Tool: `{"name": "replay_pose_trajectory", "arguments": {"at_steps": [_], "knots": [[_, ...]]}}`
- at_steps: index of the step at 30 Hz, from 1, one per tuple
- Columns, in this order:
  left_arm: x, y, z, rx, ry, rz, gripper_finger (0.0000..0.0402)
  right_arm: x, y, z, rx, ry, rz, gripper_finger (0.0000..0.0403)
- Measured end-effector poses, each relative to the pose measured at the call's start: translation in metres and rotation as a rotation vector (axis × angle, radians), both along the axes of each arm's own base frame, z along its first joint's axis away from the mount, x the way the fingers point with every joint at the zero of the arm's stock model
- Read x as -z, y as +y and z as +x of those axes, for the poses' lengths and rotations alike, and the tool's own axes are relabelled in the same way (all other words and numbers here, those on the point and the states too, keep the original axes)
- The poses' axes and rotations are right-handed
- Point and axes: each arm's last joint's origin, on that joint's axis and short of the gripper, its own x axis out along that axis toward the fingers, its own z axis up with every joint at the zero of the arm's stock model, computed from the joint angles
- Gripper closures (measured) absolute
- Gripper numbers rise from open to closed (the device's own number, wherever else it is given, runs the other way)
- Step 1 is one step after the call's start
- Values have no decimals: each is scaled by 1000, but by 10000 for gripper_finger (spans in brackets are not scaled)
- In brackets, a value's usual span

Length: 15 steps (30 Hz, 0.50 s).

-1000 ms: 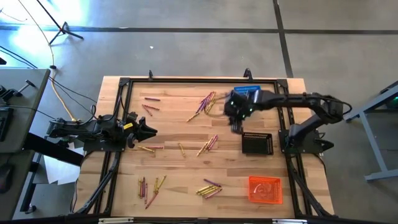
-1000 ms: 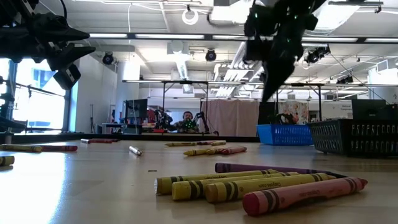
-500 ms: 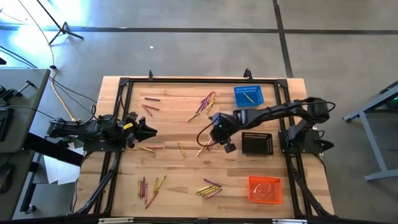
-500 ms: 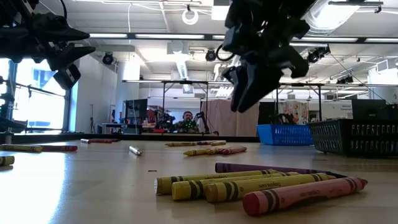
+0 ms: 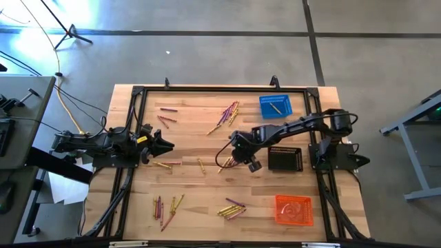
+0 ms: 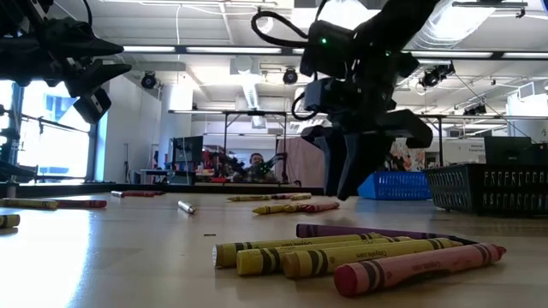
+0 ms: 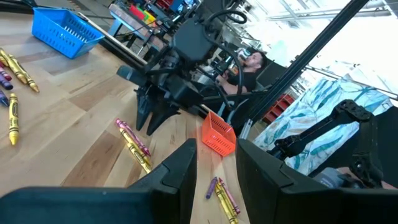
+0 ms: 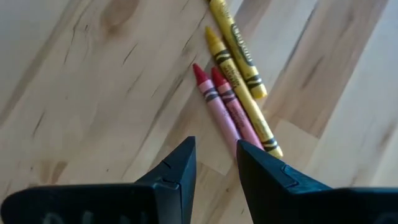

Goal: Sort crayons
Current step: Put the red crayon into the blue bin

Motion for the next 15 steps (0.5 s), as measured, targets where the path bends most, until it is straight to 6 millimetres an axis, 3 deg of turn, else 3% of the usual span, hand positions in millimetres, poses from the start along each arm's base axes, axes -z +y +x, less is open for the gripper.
{"name": "replay_pose_trajectory", "arguments": {"at_steps": [15], "knots": [[0, 0, 0, 0, 0, 0, 302, 3, -1, 2, -70, -20, -82, 302]]}}
